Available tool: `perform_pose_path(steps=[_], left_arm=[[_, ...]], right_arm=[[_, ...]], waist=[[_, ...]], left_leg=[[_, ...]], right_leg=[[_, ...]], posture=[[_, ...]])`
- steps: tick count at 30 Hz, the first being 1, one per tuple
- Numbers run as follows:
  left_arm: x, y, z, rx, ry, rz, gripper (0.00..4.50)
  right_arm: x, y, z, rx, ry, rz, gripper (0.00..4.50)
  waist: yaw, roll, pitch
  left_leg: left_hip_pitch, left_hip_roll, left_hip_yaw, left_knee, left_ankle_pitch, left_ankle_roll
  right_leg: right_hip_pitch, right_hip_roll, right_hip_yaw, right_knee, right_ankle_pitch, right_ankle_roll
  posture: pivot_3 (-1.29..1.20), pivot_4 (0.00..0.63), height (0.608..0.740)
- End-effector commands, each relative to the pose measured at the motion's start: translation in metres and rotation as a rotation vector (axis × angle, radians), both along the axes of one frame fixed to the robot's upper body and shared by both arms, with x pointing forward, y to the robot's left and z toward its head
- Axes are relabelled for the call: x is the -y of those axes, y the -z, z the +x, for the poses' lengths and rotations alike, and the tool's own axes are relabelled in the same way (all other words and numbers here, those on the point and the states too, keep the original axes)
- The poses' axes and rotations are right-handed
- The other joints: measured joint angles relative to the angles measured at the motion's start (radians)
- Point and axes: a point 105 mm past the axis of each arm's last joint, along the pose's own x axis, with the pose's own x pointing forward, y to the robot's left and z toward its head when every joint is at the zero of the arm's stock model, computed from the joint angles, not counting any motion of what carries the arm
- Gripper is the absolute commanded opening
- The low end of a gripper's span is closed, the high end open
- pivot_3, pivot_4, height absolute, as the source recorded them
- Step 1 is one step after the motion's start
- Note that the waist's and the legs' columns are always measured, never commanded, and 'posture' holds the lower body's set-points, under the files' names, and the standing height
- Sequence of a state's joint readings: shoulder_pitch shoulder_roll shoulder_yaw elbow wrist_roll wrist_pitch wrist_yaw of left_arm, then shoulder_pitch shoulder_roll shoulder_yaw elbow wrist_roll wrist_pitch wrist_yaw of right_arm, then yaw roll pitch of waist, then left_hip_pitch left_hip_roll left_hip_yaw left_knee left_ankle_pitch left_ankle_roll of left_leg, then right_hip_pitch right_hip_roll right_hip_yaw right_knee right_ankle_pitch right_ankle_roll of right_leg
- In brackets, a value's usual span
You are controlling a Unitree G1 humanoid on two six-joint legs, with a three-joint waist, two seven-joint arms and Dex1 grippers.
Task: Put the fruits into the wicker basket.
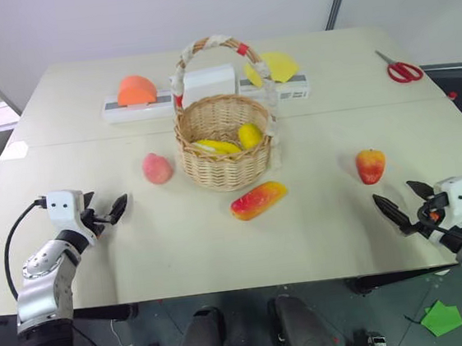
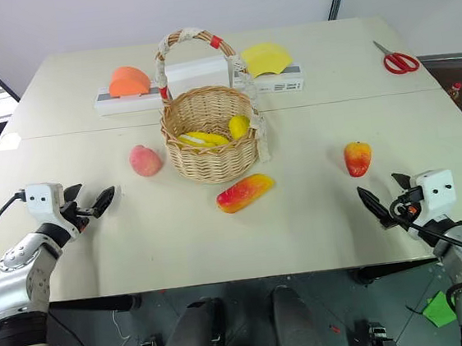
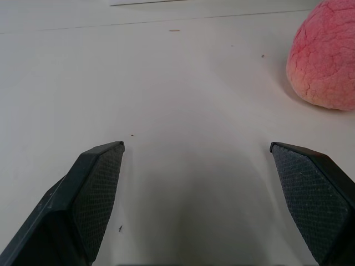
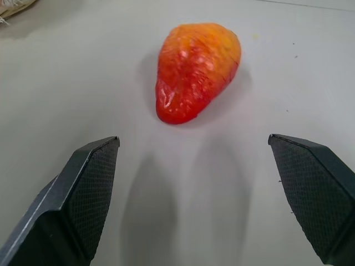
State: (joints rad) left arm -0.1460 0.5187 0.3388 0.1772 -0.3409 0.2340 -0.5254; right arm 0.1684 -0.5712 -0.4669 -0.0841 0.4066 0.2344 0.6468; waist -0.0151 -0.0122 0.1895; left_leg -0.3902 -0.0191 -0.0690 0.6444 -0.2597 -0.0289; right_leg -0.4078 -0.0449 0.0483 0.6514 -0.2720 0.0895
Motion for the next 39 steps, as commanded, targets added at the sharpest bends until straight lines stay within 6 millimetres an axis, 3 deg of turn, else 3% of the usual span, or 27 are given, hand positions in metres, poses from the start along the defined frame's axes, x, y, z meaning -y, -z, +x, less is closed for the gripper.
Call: perform_pose_path(steps=[1,6,10,14,18,20,26,31,39], left_arm=[[-0.002,-0.018,0.0,0.067,-0.007,0.009,4.5],[0.005,-0.025,0.001,0.089,0.007,-0.027,4.5],[0.005,-0.038,0.007,0.105,0.002,-0.051,4.5],[0.023,-0.061,0.014,0.139,0.088,-0.082,4.5],[0.046,-0.068,0.019,0.105,0.203,-0.012,4.5],[0.057,-0.072,0.024,0.081,0.246,0.049,4.5],[0.086,-0.072,0.042,-0.009,0.362,0.194,4.5],[0.1,-0.062,0.059,-0.101,0.4,0.225,4.5],[0.107,-0.048,0.072,-0.193,0.396,0.226,4.5]], right_arm=[[-0.001,-0.008,0.002,0.04,-0.005,-0.013,4.48],[-0.002,-0.022,0.004,0.069,-0.013,-0.034,4.48],[-0.011,-0.047,0.01,0.137,-0.046,-0.025,4.48],[-0.038,-0.07,0.018,0.189,-0.153,-0.027,4.48],[-0.082,-0.086,0.017,0.193,-0.338,-0.01,4.48],[-0.112,-0.088,0.011,0.169,-0.469,0.0,4.48],[-0.176,-0.082,-0.005,0.13,-0.722,-0.016,4.48],[-0.198,-0.077,-0.007,0.13,-0.784,-0.017,4.48],[-0.203,-0.072,-0.007,0.139,-0.791,-0.026,4.48]], waist=[[0.001,0.0,0.0],[0.002,0.0,0.0],[0.0,0.0,0.0],[0.0,0.0,0.0],[0.001,0.0,0.0],[0.001,0.0,0.0],[0.001,0.0,0.0],[-0.001,-0.001,0.0],[0.002,-0.001,0.0]], left_leg=[[0.0,0.0,0.0,0.0,0.0,0.0],[0.0,0.0,0.0,0.0,0.0,0.0],[0.0,0.0,0.0,0.0,0.0,0.0],[0.0,0.0,0.0,0.001,0.0,0.0],[0.0,0.0,-0.001,0.001,0.0,0.0],[0.0,0.0,-0.001,0.0,0.0,0.0],[-0.001,-0.001,-0.001,0.001,0.0,0.0],[-0.001,-0.001,-0.002,0.001,0.0,0.0],[-0.001,-0.002,-0.002,0.001,0.0,0.0]], right_leg=[[0.0,0.0,0.0,0.0,0.0,0.0],[0.0,0.0,0.0,0.0,0.0,0.0],[0.0,0.0,0.0,0.0,0.0,0.0],[0.0,0.0,0.0,0.0,0.0,0.001],[0.0,0.001,-0.001,0.0,0.0,0.001],[0.0,0.001,-0.001,0.0,0.0,0.001],[0.0,0.001,-0.002,0.0,0.0,0.001],[0.0,0.002,-0.002,0.0,0.0,0.001],[0.0,0.002,-0.003,0.0,0.0,0.001]], posture=[[0.0,0.15,0.74],[0.0,0.15,0.74],[0.0,0.15,0.74],[0.0,0.15,0.74],[0.0,0.15,0.74],[0.0,0.15,0.74],[0.0,0.15,0.74],[0.0,0.15,0.74],[0.0,0.15,0.74]])
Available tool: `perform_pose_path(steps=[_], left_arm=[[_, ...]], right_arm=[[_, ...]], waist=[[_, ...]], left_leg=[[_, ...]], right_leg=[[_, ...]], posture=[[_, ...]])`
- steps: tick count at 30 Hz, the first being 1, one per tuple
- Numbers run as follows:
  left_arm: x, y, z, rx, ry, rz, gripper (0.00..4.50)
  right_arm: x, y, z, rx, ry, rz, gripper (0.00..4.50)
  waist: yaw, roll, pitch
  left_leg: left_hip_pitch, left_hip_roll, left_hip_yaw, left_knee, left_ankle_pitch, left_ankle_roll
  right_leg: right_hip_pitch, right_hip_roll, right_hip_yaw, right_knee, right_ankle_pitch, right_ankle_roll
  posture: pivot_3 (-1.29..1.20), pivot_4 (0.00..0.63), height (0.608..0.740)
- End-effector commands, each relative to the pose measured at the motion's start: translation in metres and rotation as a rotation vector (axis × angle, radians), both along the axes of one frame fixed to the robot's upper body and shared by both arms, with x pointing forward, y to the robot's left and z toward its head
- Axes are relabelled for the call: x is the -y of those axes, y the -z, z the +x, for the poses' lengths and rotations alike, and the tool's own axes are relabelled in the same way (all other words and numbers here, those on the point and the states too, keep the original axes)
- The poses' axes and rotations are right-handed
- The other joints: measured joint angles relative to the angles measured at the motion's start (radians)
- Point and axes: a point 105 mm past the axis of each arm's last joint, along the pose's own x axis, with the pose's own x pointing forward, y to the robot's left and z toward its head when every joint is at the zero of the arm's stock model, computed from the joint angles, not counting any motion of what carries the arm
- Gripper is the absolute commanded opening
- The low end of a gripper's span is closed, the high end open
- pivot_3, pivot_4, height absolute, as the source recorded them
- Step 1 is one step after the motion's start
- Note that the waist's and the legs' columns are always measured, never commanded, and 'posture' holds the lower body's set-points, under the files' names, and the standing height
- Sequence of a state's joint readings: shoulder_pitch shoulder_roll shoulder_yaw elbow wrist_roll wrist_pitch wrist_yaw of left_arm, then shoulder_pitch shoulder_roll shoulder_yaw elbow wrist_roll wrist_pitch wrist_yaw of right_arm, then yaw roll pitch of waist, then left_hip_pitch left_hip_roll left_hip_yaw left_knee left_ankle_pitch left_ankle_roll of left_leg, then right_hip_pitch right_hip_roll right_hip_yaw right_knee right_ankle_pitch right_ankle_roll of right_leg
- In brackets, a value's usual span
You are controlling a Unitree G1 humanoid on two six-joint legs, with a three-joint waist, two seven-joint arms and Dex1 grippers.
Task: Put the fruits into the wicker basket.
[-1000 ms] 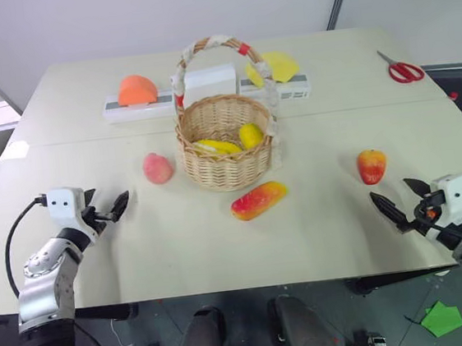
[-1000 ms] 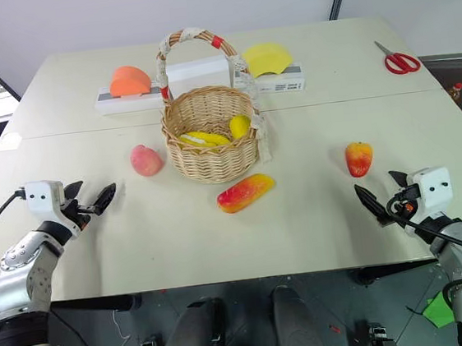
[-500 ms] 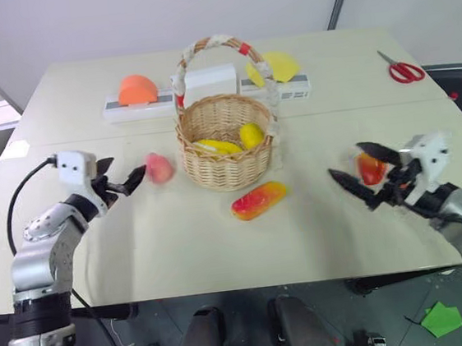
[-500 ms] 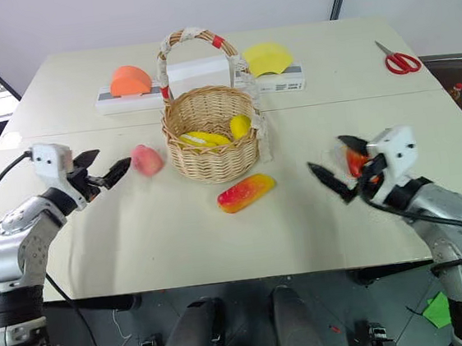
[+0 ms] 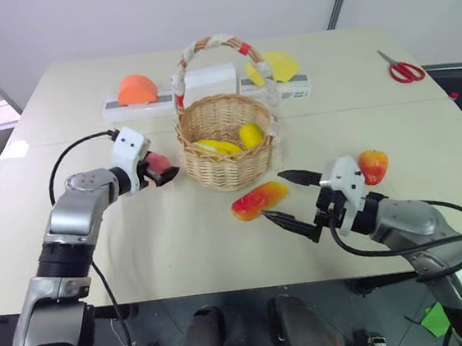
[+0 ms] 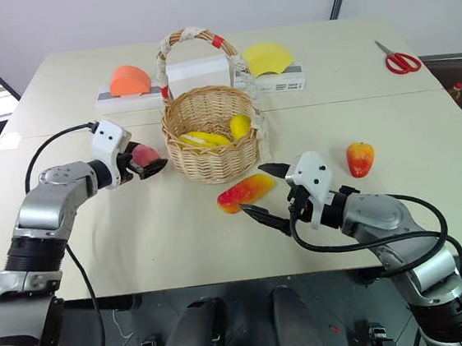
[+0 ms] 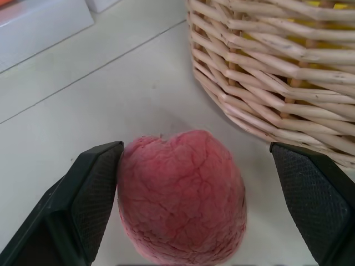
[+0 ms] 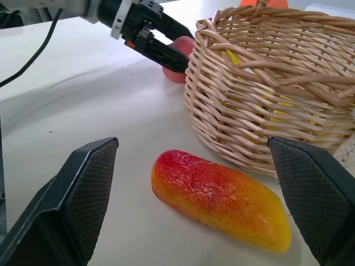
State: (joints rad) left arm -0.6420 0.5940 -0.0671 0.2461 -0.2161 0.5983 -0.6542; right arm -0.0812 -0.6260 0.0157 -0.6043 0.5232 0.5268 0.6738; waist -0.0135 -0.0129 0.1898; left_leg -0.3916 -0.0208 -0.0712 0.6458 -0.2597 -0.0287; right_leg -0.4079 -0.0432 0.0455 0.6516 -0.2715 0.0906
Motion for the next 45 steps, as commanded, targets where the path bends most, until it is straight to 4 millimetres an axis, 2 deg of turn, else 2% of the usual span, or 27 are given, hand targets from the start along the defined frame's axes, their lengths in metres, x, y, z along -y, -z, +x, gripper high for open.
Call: perform_pose_path(steps=[1,4,7,8,12,15,16,17,19,22,23,28,32,33,36,38,42,45], left_arm=[[0.001,0.001,0.004,-0.016,-0.011,0.0,4.5],[-0.004,0.001,0.005,-0.012,-0.026,0.014,3.66],[-0.01,0.0,0.005,-0.011,-0.041,0.028,2.32],[-0.013,-0.002,0.005,-0.01,-0.05,0.031,2.13],[-0.03,-0.029,-0.002,0.04,-0.089,-0.064,2.13],[-0.033,-0.068,-0.013,0.124,-0.052,-0.197,2.13],[-0.018,-0.092,-0.022,0.17,0.036,-0.272,2.13],[-0.001,-0.108,-0.029,0.194,0.119,-0.31,2.13],[0.028,-0.123,-0.039,0.216,0.239,-0.311,2.13],[0.078,-0.131,-0.035,0.24,0.345,-0.245,2.13],[0.087,-0.131,-0.032,0.246,0.359,-0.222,2.13],[0.108,-0.117,-0.013,0.261,0.371,-0.099,2.13],[0.117,-0.115,-0.011,0.255,0.414,-0.143,4.11],[0.118,-0.115,-0.011,0.262,0.42,-0.145,4.47],[0.117,-0.126,-0.016,0.28,0.436,-0.222,4.47],[0.108,-0.13,-0.02,0.266,0.429,-0.285,4.47],[0.085,-0.124,-0.029,0.275,0.411,-0.272,4.47],[0.066,-0.12,-0.049,0.312,0.453,-0.253,4.47]], right_arm=[[-0.002,-0.007,-0.003,0.053,-0.011,0.01,4.48],[-0.001,-0.006,-0.003,0.058,-0.005,0.006,4.5],[0.0,-0.006,-0.001,0.067,-0.002,0.003,4.5],[0.0,-0.006,-0.001,0.071,-0.002,0.001,4.5],[0.002,-0.01,0.001,0.095,0.002,-0.008,4.5],[0.005,-0.015,0.005,0.116,0.013,-0.012,4.5],[0.007,-0.016,0.01,0.121,0.023,-0.014,4.5],[0.008,-0.017,0.014,0.123,0.031,-0.018,4.5],[0.008,-0.016,0.02,0.123,0.036,-0.026,4.5],[0.003,-0.015,0.025,0.122,0.026,-0.027,4.5],[0.002,-0.015,0.026,0.123,0.024,-0.025,4.5],[-0.001,-0.017,0.029,0.135,0.029,-0.03,4.5],[0.002,-0.017,0.03,0.185,0.041,-0.131,4.5],[0.003,-0.017,0.029,0.209,0.035,-0.181,4.5],[0.003,-0.014,0.027,0.331,-0.028,-0.393,4.5],[-0.001,-0.009,0.028,0.415,-0.084,-0.521,4.5],[-0.01,0.004,0.034,0.517,-0.165,-0.672,4.5],[-0.017,0.022,0.042,0.597,-0.216,-0.789,4.5]], waist=[[0.0,0.0,0.0],[-0.001,0.0,0.0],[-0.001,0.0,0.0],[-0.002,0.0,0.0],[-0.007,0.0,0.0],[-0.007,-0.001,0.001],[-0.005,-0.001,0.001],[-0.003,-0.003,0.002],[0.008,-0.003,0.002],[0.023,-0.003,0.002],[0.025,-0.003,0.002],[-0.003,-0.003,0.002],[-0.006,-0.002,0.002],[-0.003,-0.002,0.003],[-0.003,-0.002,0.003],[-0.007,-0.002,0.003],[-0.01,-0.002,0.003],[-0.011,-0.002,0.003]], left_leg=[[0.0,0.0,0.0,0.0,0.0,0.0],[0.0,0.0,0.0,0.0,0.0,0.0],[0.0,0.0,0.0,0.0,0.0,0.0],[0.0,0.0,0.0,0.0,0.0,0.0],[0.0,0.0,0.0,0.0,0.0,0.0],[0.0,0.001,-0.001,0.0,0.0,0.0],[0.0,0.001,-0.001,0.0,0.0,0.0],[-0.001,0.001,-0.002,0.0,0.0,0.0],[-0.001,0.0,-0.003,0.002,0.0,0.0],[-0.001,-0.003,-0.005,0.002,0.0,0.0],[-0.001,-0.003,-0.005,0.002,0.0,0.0],[-0.001,-0.002,-0.004,0.0,0.0,0.0],[-0.001,-0.001,-0.004,0.0,0.001,-0.001],[-0.001,0.0,-0.004,0.0,0.001,-0.001],[-0.001,-0.001,-0.004,0.001,0.001,-0.002],[-0.001,-0.002,-0.003,0.001,0.001,-0.002],[-0.001,0.0,-0.003,0.001,0.001,-0.002],[0.0,0.001,-0.003,0.0,0.002,-0.003]], right_leg=[[0.0,0.0,0.0,0.0,0.0,0.0],[0.0,0.0,0.0,0.0,0.0,0.0],[0.0,0.0,0.0,0.0,0.0,0.0],[0.0,0.0,0.0,0.0,0.0,0.0],[0.0,-0.001,0.0,0.0,0.0,0.0],[-0.001,-0.001,0.0,0.001,0.0,0.0],[-0.001,-0.001,0.0,0.001,0.0,0.0],[-0.001,-0.001,-0.001,0.001,0.0,0.0],[0.001,-0.002,-0.002,0.001,0.0,0.0],[0.003,-0.003,-0.004,-0.001,0.0,0.001],[0.003,-0.003,-0.004,-0.001,0.001,0.001],[0.001,-0.001,-0.003,-0.001,0.0,0.001],[-0.001,0.001,-0.002,0.0,0.0,0.001],[-0.001,0.001,-0.002,0.0,0.0,0.001],[0.0,0.001,-0.002,0.0,0.0,0.001],[0.0,0.0,-0.002,0.0,0.001,0.001],[0.0,0.002,-0.002,0.0,0.0,0.001],[-0.001,0.001,-0.002,0.001,0.0,0.001]], posture=[[0.0,0.15,0.74],[0.0,0.15,0.74],[0.0,0.15,0.74],[0.0,0.15,0.74],[0.0,0.15,0.74],[0.0,0.15,0.74],[0.0,0.15,0.74],[0.0,0.15,0.74],[0.0,0.15,0.74],[0.0,0.15,0.74],[0.0,0.15,0.74],[0.0,0.15,0.74],[0.0,0.15,0.74],[0.0,0.15,0.74],[0.0,0.15,0.74],[0.0,0.15,0.74],[0.0,0.15,0.74],[0.0,0.15,0.74]])
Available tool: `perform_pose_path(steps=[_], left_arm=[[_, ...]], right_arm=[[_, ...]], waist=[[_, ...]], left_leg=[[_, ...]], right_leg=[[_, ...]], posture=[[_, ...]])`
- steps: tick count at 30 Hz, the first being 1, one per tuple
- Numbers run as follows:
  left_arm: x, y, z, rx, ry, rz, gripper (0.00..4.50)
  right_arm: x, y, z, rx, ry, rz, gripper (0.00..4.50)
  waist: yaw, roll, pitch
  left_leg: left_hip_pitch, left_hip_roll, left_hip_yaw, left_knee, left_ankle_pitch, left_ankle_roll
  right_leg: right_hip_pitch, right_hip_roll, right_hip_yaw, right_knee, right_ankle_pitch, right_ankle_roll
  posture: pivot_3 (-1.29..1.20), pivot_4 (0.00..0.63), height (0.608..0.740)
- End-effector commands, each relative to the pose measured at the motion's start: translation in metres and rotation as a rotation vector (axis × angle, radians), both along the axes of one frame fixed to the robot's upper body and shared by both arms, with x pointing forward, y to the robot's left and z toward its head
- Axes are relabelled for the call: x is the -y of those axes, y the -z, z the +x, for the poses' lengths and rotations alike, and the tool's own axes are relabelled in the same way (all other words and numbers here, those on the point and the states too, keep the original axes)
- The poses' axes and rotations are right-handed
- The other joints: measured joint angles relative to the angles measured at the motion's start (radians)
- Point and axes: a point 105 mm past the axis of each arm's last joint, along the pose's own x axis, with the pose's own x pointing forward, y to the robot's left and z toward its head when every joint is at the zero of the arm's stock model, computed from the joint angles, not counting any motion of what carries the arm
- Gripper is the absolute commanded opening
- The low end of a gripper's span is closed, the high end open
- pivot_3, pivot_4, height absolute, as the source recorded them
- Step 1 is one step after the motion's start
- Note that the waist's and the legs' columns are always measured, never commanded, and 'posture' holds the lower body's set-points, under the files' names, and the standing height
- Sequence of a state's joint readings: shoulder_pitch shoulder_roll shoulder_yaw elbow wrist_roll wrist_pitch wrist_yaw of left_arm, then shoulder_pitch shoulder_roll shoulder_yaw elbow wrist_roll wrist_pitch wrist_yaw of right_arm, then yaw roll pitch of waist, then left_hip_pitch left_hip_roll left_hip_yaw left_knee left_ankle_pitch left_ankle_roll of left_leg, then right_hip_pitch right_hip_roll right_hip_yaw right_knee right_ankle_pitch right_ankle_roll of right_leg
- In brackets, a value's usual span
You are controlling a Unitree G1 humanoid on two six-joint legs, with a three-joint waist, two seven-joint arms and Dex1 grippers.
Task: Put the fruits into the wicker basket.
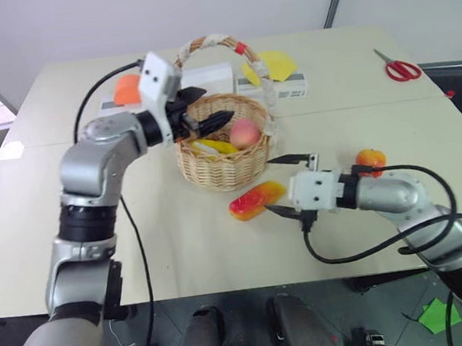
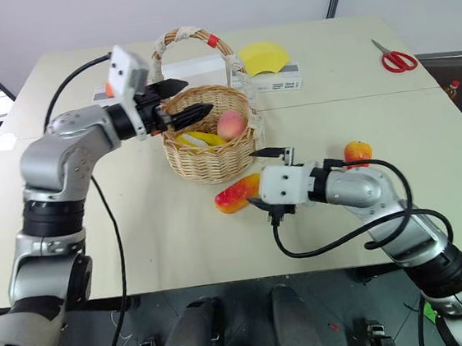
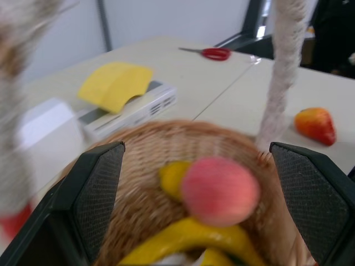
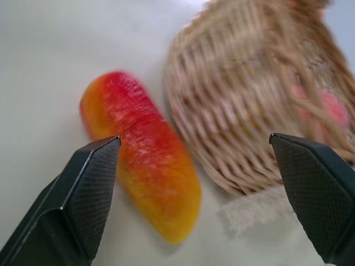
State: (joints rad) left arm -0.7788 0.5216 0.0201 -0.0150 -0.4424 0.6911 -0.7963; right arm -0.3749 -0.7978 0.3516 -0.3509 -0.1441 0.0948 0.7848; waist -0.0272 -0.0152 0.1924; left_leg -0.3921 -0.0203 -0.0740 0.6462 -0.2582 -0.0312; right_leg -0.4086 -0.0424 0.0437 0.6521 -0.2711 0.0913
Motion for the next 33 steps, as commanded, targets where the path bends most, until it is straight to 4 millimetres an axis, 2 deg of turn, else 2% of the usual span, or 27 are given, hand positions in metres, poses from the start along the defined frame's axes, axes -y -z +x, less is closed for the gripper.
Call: perform_pose_path(steps=[1,5,9,12,13,15,17,19,23,27,29,33], left_arm=[[-0.014,-0.013,-0.026,0.107,0.062,0.011,4.47],[-0.031,0.011,-0.054,0.038,0.106,0.075,4.47],[-0.036,0.033,-0.078,-0.046,0.149,0.097,4.47],[-0.032,0.045,-0.09,-0.066,0.172,0.121,4.5],[-0.031,0.046,-0.09,-0.066,0.171,0.121,4.5],[-0.032,0.045,-0.087,-0.059,0.151,0.105,4.5],[-0.034,0.041,-0.083,-0.047,0.13,0.079,4.5],[-0.036,0.038,-0.08,-0.036,0.117,0.06,4.5],[-0.048,0.037,-0.073,-0.03,0.063,0.015,4.5],[-0.068,0.046,-0.071,-0.048,-0.005,-0.002,4.5],[-0.072,0.047,-0.072,-0.054,-0.023,-0.026,4.5],[-0.065,0.048,-0.075,-0.043,-0.007,-0.035,4.5]], right_arm=[[-0.008,0.011,0.005,0.09,-0.059,-0.101,4.5],[-0.009,0.022,0.015,0.131,-0.073,-0.159,4.5],[-0.013,0.024,0.019,0.134,-0.093,-0.15,4.5],[-0.016,0.025,0.019,0.126,-0.11,-0.139,3.72],[-0.016,0.024,0.019,0.13,-0.114,-0.137,3.28],[-0.017,0.021,0.02,0.145,-0.118,-0.124,2.09],[-0.018,0.015,0.018,0.163,-0.124,-0.104,1.47],[-0.019,0.008,0.014,0.169,-0.139,-0.072,1.47],[-0.027,-0.02,-0.001,0.173,-0.195,0.059,1.47],[-0.048,-0.076,-0.005,0.164,-0.21,0.303,1.47],[-0.06,-0.097,0.012,0.188,-0.162,0.338,1.47],[-0.072,-0.11,0.048,0.207,-0.047,0.331,1.47]], waist=[[0.003,0.0,0.0],[0.009,0.0,0.0],[0.009,0.0,0.0],[0.01,0.0,0.0],[0.011,0.0,0.0],[0.011,0.0,0.0],[0.011,0.0,0.0],[0.01,0.0,0.0],[0.007,0.0,0.0],[0.002,0.0,0.0],[-0.004,0.0,0.0],[-0.003,0.0,0.0]], left_leg=[[0.0,0.0,0.0,0.0,0.0,0.0],[-0.001,-0.001,0.0,0.0,0.001,-0.001],[0.0,-0.001,0.0,0.001,0.0,0.0],[0.0,-0.001,-0.001,0.001,0.0,0.0],[0.0,-0.001,-0.001,0.001,0.0,0.0],[0.0,-0.001,-0.001,0.001,0.0,0.0],[0.0,-0.001,-0.001,0.001,0.0,0.0],[0.0,-0.001,-0.001,0.001,0.0,0.0],[0.0,0.0,-0.001,0.001,0.0,0.0],[0.001,0.0,-0.001,0.001,0.0,0.0],[0.001,0.0,-0.001,0.001,0.0,0.0],[0.001,0.0,-0.003,0.0,0.001,-0.001]], right_leg=[[0.0,-0.001,0.0,0.0,0.0,0.0],[0.0,-0.002,0.0,0.0,0.0,0.0],[0.001,-0.003,0.0,0.0,0.0,0.0],[0.002,-0.003,0.0,0.0,0.0,0.0],[0.002,-0.003,0.0,0.0,0.0,0.0],[0.002,-0.003,0.0,0.0,0.0,0.0],[0.002,-0.003,0.0,0.0,0.0,0.0],[0.002,-0.003,0.0,0.0,0.0,0.0],[0.002,-0.002,0.0,0.0,0.0,0.0],[0.002,-0.002,0.0,0.0,0.0,0.0],[0.001,-0.002,0.0,0.001,0.0,-0.001],[0.001,-0.002,-0.001,0.002,0.001,-0.001]], posture=[[0.0,0.15,0.74],[0.0,0.15,0.74],[0.0,0.15,0.74],[0.0,0.15,0.74],[0.0,0.15,0.74],[0.0,0.15,0.74],[0.0,0.15,0.74],[0.0,0.15,0.74],[0.0,0.15,0.74],[0.0,0.15,0.74],[0.0,0.15,0.74],[0.0,0.15,0.74]])
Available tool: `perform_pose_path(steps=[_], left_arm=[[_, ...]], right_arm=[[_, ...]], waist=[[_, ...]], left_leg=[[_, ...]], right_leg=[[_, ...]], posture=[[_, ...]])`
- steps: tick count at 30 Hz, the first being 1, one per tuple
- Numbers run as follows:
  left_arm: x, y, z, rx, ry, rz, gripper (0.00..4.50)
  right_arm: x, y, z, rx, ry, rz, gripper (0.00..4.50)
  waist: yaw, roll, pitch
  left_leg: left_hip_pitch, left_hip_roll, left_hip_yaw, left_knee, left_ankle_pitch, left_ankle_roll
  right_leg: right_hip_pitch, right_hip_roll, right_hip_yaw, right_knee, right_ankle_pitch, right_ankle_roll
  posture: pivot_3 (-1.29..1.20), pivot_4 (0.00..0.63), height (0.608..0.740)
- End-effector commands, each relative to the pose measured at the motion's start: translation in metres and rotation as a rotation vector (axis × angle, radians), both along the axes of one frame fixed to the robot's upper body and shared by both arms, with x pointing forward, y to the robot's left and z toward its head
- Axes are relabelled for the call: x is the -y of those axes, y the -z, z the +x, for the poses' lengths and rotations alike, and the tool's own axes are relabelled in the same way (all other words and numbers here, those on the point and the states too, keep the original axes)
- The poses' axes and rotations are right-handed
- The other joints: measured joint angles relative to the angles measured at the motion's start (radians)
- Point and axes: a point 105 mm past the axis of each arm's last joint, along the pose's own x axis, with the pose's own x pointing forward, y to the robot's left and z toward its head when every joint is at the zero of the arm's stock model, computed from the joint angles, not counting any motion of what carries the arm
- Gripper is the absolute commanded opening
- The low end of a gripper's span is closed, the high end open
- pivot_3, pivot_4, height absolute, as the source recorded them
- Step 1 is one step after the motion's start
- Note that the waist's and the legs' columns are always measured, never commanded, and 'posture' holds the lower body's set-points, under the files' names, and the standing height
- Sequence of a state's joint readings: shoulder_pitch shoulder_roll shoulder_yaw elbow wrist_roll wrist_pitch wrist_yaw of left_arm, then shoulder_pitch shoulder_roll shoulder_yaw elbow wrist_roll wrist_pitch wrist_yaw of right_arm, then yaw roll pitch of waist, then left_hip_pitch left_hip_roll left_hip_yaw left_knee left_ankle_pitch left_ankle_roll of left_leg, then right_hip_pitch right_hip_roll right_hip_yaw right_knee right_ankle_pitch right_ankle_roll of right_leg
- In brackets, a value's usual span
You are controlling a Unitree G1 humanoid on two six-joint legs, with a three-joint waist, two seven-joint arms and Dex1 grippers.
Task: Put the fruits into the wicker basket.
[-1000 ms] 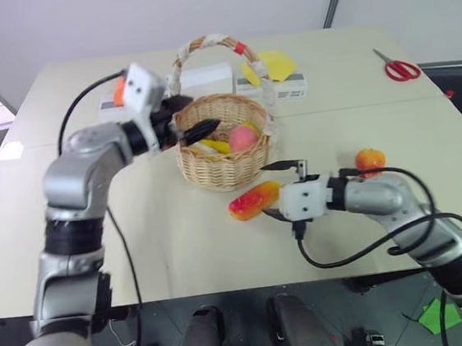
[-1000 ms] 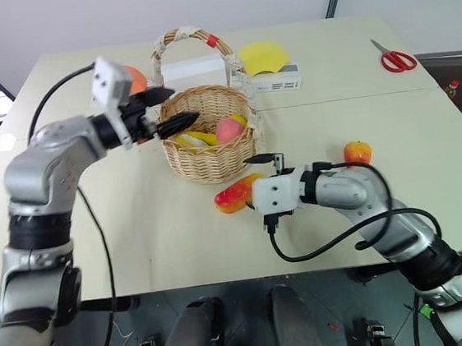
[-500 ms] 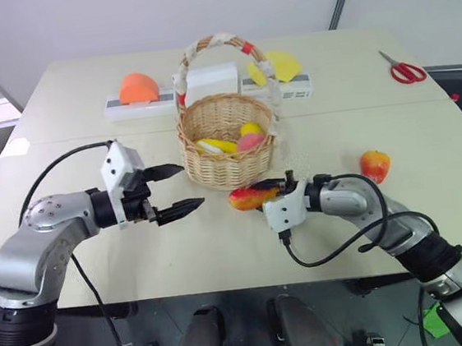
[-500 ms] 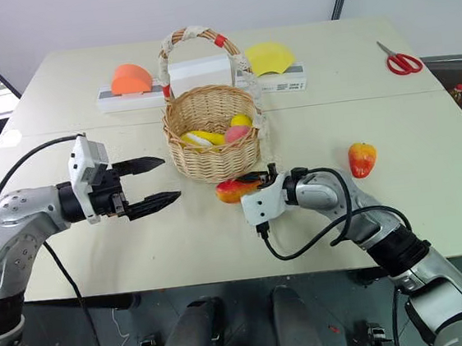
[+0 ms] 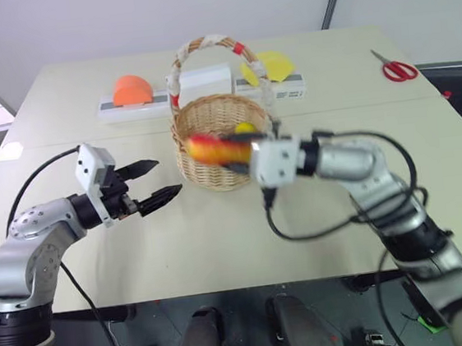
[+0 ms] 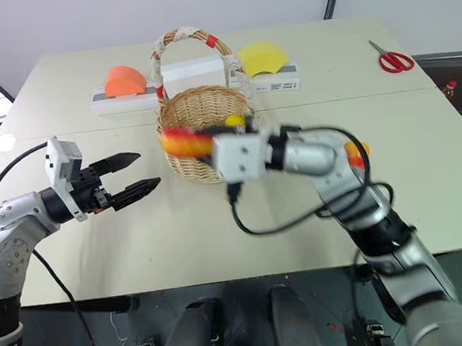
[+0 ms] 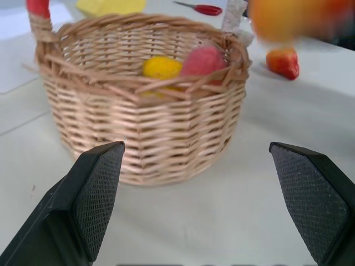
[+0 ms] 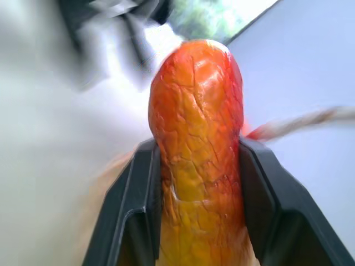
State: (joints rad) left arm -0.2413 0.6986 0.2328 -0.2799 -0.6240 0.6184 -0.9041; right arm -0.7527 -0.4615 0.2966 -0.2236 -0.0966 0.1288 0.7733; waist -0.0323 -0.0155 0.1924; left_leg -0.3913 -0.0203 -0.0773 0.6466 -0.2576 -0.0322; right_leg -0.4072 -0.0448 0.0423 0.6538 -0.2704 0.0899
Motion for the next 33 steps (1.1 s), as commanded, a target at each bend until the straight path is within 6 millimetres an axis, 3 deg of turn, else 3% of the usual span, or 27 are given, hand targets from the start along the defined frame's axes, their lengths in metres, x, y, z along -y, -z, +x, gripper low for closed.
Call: perform_pose_path(steps=[1,4,10,14,18,21,24,27,29,33], left_arm=[[0.006,-0.015,-0.004,0.078,0.017,-0.029,4.5],[0.01,-0.017,-0.005,0.088,0.017,-0.042,4.5],[0.019,-0.019,-0.008,0.101,0.029,-0.069,4.5],[0.027,-0.019,-0.009,0.102,0.054,-0.076,4.5],[0.047,-0.02,-0.011,0.106,0.131,-0.083,4.5],[0.063,-0.02,-0.013,0.101,0.191,-0.091,4.5],[0.082,-0.016,-0.015,0.084,0.278,-0.094,4.5],[0.095,-0.012,-0.017,0.072,0.339,-0.092,4.5],[0.101,-0.011,-0.016,0.067,0.372,-0.093,4.5],[0.109,-0.011,-0.016,0.066,0.419,-0.098,4.5]], right_arm=[[-0.001,-0.002,0.031,-0.003,0.13,-0.014,1.47],[-0.003,0.0,0.047,0.007,0.185,-0.037,1.47],[-0.008,-0.007,0.046,0.023,0.172,0.023,4.36],[0.002,-0.017,0.023,-0.041,0.088,0.128,4.48],[0.041,-0.009,-0.014,-0.21,0.036,0.235,4.48],[0.086,0.007,-0.018,-0.343,0.199,0.313,4.48],[0.148,0.03,-0.014,-0.436,0.483,0.434,4.48],[0.192,0.047,-0.014,-0.478,0.7,0.577,4.48],[0.217,0.066,-0.015,-0.503,0.846,0.621,4.48],[0.242,0.095,-0.012,-0.527,1.014,0.656,4.48]], waist=[[0.005,0.0,0.0],[0.016,0.0,0.0],[0.012,0.0,0.0],[0.013,0.0,0.0],[0.025,0.0,0.0],[0.026,0.0,0.0],[0.023,0.0,0.0],[0.012,0.001,0.0],[0.008,0.002,0.0],[0.009,0.002,-0.001]], left_leg=[[0.0,0.0,0.0,0.0,0.0,0.0],[-0.001,-0.002,0.0,-0.001,0.0,0.0],[-0.004,-0.001,0.001,-0.002,0.0,0.0],[-0.004,-0.001,0.001,-0.002,0.0,0.0],[-0.004,-0.002,-0.002,-0.001,-0.001,0.001],[-0.005,-0.003,-0.002,-0.001,-0.001,0.002],[-0.004,-0.003,-0.001,-0.001,-0.001,0.002],[-0.002,-0.001,0.001,-0.001,-0.001,0.002],[0.0,0.0,0.003,-0.001,-0.001,0.002],[0.001,0.0,0.004,-0.001,-0.001,0.002]], right_leg=[[0.0,0.0,0.0,0.0,0.0,0.0],[-0.001,-0.001,0.0,-0.001,0.0,0.0],[-0.004,-0.001,0.0,-0.001,0.0,0.0],[-0.004,-0.001,0.0,-0.001,0.0,0.0],[-0.001,-0.002,-0.001,-0.003,0.0,0.0],[0.0,-0.003,-0.001,-0.005,0.0,0.0],[0.0,-0.003,0.0,-0.005,0.0,0.0],[0.0,-0.001,0.001,-0.004,0.0,0.0],[0.0,0.001,0.002,-0.002,0.0,0.0],[0.0,0.003,0.002,-0.001,0.0,0.0]], posture=[[0.0,0.15,0.74],[0.0,0.15,0.74],[0.0,0.15,0.74],[0.0,0.15,0.74],[0.0,0.15,0.74],[0.0,0.15,0.74],[0.0,0.15,0.74],[0.0,0.15,0.74],[0.0,0.15,0.74],[0.0,0.15,0.74]])
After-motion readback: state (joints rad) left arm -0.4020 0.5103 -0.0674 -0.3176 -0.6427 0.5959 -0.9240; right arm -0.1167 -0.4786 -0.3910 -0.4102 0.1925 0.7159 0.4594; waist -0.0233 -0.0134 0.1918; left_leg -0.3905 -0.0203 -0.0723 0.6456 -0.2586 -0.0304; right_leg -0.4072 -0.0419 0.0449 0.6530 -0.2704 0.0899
